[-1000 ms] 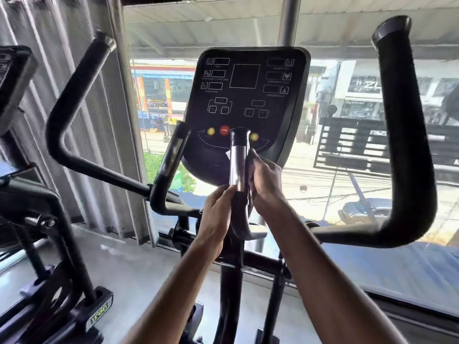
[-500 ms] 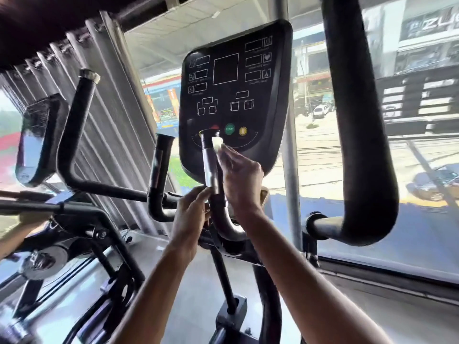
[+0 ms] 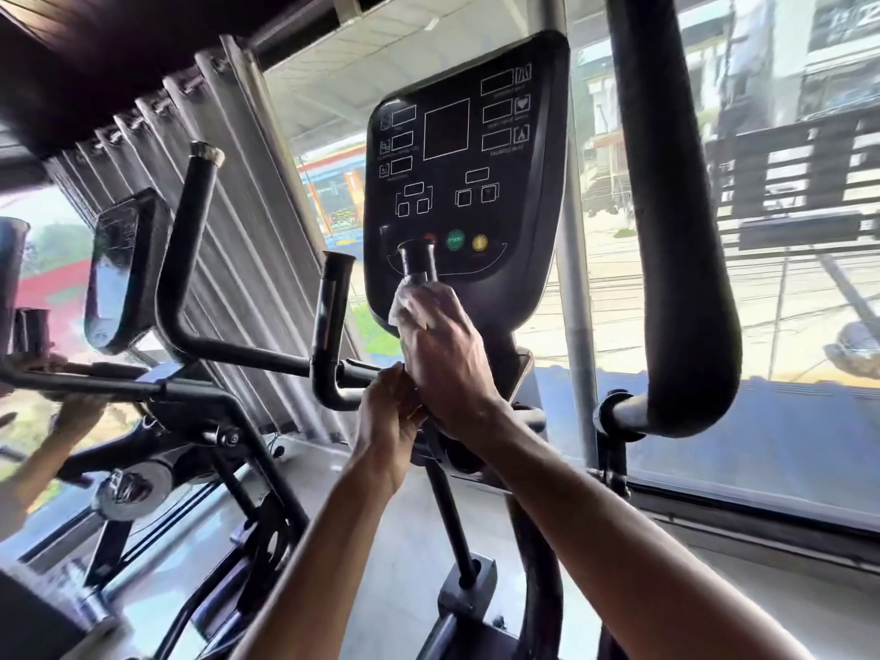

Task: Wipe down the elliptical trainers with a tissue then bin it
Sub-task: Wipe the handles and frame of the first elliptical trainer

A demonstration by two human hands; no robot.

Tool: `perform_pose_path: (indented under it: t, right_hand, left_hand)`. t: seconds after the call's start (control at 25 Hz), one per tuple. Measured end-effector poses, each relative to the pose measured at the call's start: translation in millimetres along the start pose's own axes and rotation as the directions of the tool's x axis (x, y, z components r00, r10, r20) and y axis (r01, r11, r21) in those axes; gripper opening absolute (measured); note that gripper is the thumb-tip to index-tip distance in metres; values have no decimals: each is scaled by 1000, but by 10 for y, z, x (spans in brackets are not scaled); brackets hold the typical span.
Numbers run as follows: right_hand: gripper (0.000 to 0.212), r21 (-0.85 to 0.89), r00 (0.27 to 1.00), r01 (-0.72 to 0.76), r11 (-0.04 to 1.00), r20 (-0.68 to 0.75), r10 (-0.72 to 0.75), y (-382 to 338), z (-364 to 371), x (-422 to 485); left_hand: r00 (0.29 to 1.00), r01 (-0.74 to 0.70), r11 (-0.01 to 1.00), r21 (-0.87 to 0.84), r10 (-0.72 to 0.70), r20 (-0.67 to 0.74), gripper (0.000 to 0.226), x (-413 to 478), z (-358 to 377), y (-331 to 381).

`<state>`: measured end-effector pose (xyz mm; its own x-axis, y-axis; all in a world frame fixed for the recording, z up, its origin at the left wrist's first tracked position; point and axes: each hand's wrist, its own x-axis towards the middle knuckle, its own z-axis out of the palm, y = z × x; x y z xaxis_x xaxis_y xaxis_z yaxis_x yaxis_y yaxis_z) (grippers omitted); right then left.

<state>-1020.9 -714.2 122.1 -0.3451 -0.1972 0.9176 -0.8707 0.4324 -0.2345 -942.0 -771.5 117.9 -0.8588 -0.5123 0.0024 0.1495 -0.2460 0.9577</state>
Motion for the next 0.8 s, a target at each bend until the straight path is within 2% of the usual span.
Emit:
perform_pose_path:
  t: [0.08,0.16,0.2,0.24,0.28,0.36,0.4,0.44,0.56,0.64,0.68,0.8]
  right_hand:
    - [9,-45,995,86,995,46,-83,17,-8,-1]
    - [15,-57,986,161,985,55,-158,87,-77,-184]
    - [19,-47,987,162,986,16,-161,118,-104,-293]
    - [21,-12,994,102,995,-48,-103,135,-121,-371]
    - [20,59,992,-22,998,-122,29,140,-125,-404]
    - [18,288,905,-309,906,-202,374,147,-98,-377]
    - [19,391,857,-401,828,-159,490,136,-94,-361]
    - [21,441,824,-468,766,-94,558,138,-73,-363]
    - [46,449,745,-602,660,18,667,184,19,-326]
    - [49,517,683,-647,561,67,727,214,46,-235]
    - [47,529,700,-618,582,33,714,208,44,-216]
    - [15,434,832,-441,786,-131,539,62,-21,-307]
  left_hand:
    - [1000,20,998,-65,-20,3,44,3,-25,-11]
    - [999,34,996,-82,-33,20,45,14,-40,-39]
    - [999,29,996,-82,-27,29,44,23,-55,-50]
    - [999,24,996,-83,-21,36,42,33,-70,-61]
    - [999,24,997,-78,-21,42,40,39,-73,-71]
    - [999,25,1000,-18,-24,43,35,34,-68,-75]
    - [999,27,1000,16,-28,42,33,29,-66,-76]
    - [998,29,999,38,-31,47,32,25,-61,-72]
    - [996,32,998,56,-36,81,30,33,-83,-53]
    - [996,31,998,61,-36,85,29,43,-114,-50]
    - [995,35,998,61,-41,90,29,59,-131,-57]
    - [991,42,999,32,-46,129,30,102,-173,-64]
